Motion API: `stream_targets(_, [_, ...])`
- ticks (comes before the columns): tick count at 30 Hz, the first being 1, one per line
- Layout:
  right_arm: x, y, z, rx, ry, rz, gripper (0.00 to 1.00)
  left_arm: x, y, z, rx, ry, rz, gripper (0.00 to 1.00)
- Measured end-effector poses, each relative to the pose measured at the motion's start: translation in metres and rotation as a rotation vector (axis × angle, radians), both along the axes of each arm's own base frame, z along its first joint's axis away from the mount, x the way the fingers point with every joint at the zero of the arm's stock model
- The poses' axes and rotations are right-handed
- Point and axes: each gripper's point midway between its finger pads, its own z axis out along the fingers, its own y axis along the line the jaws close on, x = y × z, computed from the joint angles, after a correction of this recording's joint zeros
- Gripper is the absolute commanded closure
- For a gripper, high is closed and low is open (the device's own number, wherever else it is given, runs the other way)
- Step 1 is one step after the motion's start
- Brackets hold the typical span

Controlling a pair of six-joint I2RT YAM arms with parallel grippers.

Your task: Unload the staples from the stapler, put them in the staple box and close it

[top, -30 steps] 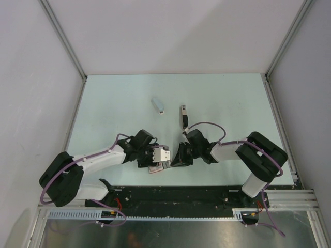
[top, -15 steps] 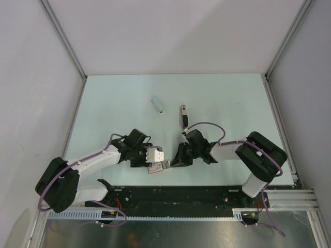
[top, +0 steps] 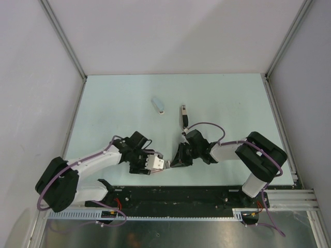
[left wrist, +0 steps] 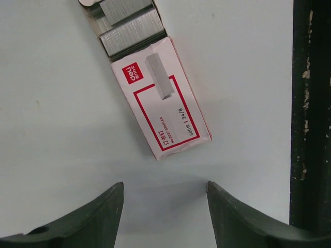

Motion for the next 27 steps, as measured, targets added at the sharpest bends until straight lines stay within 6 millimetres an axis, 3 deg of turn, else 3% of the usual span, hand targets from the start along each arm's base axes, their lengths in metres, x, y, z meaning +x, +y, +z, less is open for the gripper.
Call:
stream_targets(10, [0.000, 0.000, 0.000, 0.000, 0.000, 0.000, 0.85, 0.008, -0.017, -0.002, -0.009, 0.060, -0.003, 0.38])
stream_targets(27, [-0.002, 0.005, 0.000, 0.004, 0.002, 0.012, 0.84, 0.004, -0.033, -0.003, -0.020, 0.092, -0.003, 0.38])
